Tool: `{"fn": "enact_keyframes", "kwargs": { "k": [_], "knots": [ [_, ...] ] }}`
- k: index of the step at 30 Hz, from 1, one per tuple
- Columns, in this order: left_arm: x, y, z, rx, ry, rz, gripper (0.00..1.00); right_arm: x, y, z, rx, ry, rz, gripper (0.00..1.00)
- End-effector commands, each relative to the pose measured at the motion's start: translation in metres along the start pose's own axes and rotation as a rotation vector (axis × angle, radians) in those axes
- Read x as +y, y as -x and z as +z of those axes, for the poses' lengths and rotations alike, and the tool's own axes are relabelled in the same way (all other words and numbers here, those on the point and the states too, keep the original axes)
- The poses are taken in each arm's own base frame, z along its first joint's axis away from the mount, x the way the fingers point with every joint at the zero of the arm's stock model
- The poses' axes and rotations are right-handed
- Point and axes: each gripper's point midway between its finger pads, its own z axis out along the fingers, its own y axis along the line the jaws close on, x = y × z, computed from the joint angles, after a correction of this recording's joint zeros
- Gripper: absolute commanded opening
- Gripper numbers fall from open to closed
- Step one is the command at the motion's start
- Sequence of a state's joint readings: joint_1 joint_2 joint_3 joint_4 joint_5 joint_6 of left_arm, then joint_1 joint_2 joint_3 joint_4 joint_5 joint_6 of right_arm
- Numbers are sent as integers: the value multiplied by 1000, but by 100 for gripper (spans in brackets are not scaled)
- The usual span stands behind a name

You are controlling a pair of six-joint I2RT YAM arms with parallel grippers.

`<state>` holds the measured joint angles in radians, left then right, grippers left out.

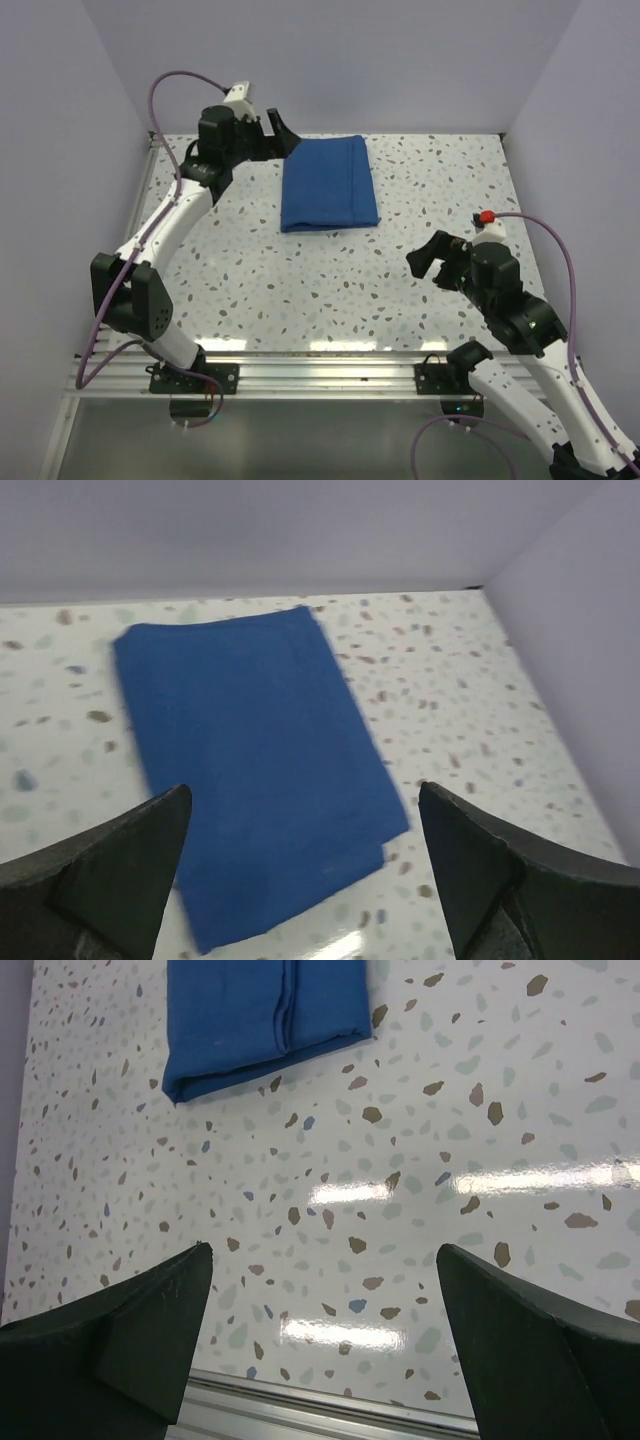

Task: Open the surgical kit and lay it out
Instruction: Open the surgical kit at the center of the board.

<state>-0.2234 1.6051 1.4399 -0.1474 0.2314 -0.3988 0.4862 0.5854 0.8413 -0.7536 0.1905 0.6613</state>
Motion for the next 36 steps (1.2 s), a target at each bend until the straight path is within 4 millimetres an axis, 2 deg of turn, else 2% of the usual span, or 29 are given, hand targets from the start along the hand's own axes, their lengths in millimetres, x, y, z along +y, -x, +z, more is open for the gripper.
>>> {"fn": "enact_keyframes", "kwargs": {
  "k": [1,2,3,5,6,7,8,9,10,11,12,13,14,15,16,19,23,32,36],
  "knots": [
    [-52,-11,8,15,-138,-221,100,-5,-5,-5,23,-7,-37,98],
    [-77,-22,9,34,-330,-264,100,-6,-8,-4,38,-14,-51,98],
    [-100,-53,17,119,-497,-282,100,-5,-10,-4,51,-7,-53,98],
    [-107,-78,34,181,-397,-241,100,-4,-13,-5,67,0,-58,98],
    [-100,-73,44,105,-243,-191,100,-2,-10,-7,61,7,-55,99],
    [-132,-90,44,125,-262,-136,100,-2,-11,-8,65,8,-55,98],
    [-136,-100,50,152,-231,-96,100,-4,-12,-11,65,2,-55,98],
    [-137,-92,79,151,-134,-63,100,-6,-11,-13,58,0,-54,98],
    [-132,-140,76,332,-7,7,99,-8,-10,-15,51,-6,-60,98],
    [-127,-149,84,362,83,99,92,-11,-9,-17,35,-15,-62,98],
    [-122,-146,109,326,208,163,88,-14,-9,-18,32,-22,-64,98],
    [-126,-170,102,407,254,229,79,-15,-9,-18,27,-26,-62,98],
    [-127,-177,106,422,278,258,64,-18,-9,-20,27,-38,-64,98],
    [-126,-180,117,404,322,273,62,-16,-7,-22,22,-31,-60,98],
    [-127,-191,113,425,353,281,59,-16,-7,-23,20,-30,-61,98],
    [-116,-207,112,418,415,282,49,-18,-6,-27,24,-45,-60,98],
    [-96,-226,107,432,496,309,45,-18,-6,-29,28,-45,-57,98],
    [-77,-267,112,513,541,405,46,-19,-13,-22,58,-54,-55,98],
    [-74,-281,115,547,531,426,47,-18,-15,-18,69,-57,-51,98]
  ]
}}
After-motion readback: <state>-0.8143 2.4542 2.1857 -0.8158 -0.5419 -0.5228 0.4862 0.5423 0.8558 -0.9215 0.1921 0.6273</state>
